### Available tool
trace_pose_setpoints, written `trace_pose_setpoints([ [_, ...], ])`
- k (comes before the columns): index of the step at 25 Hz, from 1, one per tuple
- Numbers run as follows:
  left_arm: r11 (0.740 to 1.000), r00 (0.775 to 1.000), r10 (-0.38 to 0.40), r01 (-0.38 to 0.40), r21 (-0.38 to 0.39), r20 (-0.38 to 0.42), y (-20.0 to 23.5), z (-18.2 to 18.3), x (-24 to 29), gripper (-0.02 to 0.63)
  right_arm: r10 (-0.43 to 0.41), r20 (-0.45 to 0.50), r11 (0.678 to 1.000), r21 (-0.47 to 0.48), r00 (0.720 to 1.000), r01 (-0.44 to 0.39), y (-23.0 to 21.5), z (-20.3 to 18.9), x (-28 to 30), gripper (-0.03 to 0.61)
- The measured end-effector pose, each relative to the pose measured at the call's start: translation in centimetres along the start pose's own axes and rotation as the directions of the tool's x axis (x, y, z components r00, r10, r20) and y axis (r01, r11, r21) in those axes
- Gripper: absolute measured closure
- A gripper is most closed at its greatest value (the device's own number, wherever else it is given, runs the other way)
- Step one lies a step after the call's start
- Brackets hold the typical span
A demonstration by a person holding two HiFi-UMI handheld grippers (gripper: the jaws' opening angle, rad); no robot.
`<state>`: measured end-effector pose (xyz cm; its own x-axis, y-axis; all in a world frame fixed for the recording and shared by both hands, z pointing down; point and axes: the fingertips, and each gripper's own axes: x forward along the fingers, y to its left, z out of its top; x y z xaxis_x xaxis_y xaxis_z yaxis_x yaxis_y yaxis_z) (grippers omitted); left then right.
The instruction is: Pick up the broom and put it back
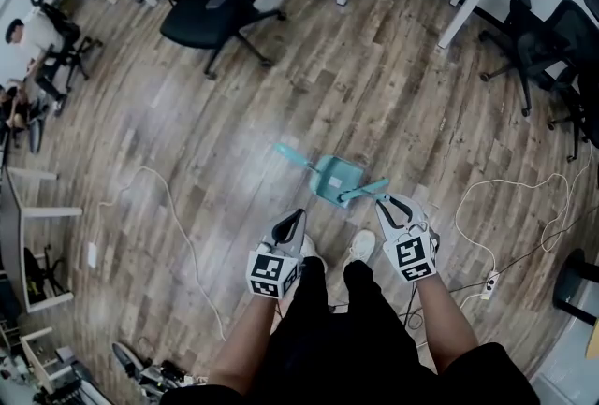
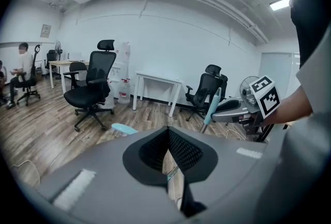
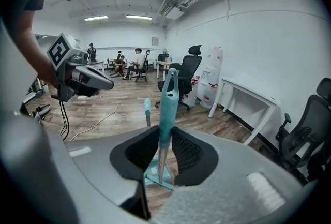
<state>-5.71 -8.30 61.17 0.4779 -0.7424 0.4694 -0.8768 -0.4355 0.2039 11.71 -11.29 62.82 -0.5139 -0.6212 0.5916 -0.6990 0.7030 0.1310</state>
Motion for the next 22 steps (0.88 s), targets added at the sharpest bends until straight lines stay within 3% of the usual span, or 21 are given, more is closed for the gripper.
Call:
trace_pose_setpoints([
  [5, 0.997, 0.999, 0.027, -0.029, -0.072, -0.017, 0.3, -2.2, -0.6, 0.594, 0.039, -0.088, 0.999, -0.021, 0.995, -0.041, 1.2, -3.2, 0.6, 0.492],
  [11, 0.994, 0.997, 0.074, -0.076, -0.081, -0.037, 1.3, -4.9, -1.1, 0.595, 0.09, -0.178, 0.995, -0.021, 0.98, -0.095, 2.9, -7.0, 1.4, 0.492],
  [22, 0.987, 0.992, 0.109, -0.115, -0.112, -0.062, 1.3, -7.0, -1.8, 0.595, 0.204, -0.231, 0.964, -0.123, 0.951, -0.236, 6.6, -7.6, 3.0, 0.494],
])
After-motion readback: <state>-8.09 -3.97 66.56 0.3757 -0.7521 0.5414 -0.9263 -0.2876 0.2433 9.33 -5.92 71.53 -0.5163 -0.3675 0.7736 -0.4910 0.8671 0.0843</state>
